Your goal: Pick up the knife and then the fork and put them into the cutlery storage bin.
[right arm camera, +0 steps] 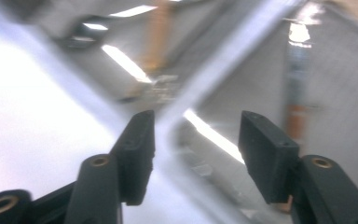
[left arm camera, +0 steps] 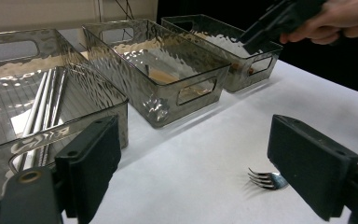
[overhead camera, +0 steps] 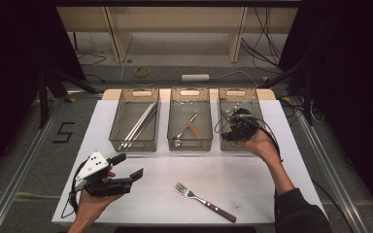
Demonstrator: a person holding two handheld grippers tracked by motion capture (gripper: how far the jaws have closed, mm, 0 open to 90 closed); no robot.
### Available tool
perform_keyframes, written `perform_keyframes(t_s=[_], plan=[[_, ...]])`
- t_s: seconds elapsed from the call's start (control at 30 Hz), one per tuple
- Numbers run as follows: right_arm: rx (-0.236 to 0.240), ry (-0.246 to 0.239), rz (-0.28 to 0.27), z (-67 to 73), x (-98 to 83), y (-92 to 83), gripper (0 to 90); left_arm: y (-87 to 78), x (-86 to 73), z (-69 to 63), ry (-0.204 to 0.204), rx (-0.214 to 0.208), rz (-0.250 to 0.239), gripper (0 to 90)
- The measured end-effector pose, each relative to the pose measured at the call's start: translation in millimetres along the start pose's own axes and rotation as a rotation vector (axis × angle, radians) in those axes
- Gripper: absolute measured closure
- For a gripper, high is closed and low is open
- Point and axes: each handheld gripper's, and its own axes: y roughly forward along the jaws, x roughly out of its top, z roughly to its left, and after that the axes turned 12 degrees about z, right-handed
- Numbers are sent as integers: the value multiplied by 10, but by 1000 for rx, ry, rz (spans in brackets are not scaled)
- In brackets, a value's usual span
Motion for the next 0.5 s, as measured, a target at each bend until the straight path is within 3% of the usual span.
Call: perform_keyframes(t_s=[0.13, 0.27, 0.37, 0.43, 0.5], plan=[[115, -30, -58, 150, -128, -93, 422, -2, -1, 5, -4, -1, -2, 169], [145, -65, -81, 321, -223, -136, 406, 0, -1, 10, -7, -4, 2, 169], [208, -97, -90, 416, -257, -157, 397, -3, 0, 8, -9, -2, 0, 169], [247, -91, -111, 456, -274, -177, 395, -5, 0, 11, -9, -5, -1, 169], [235, -112, -95, 517, -290, -179, 382, -7, -2, 14, -8, -6, 2, 169]])
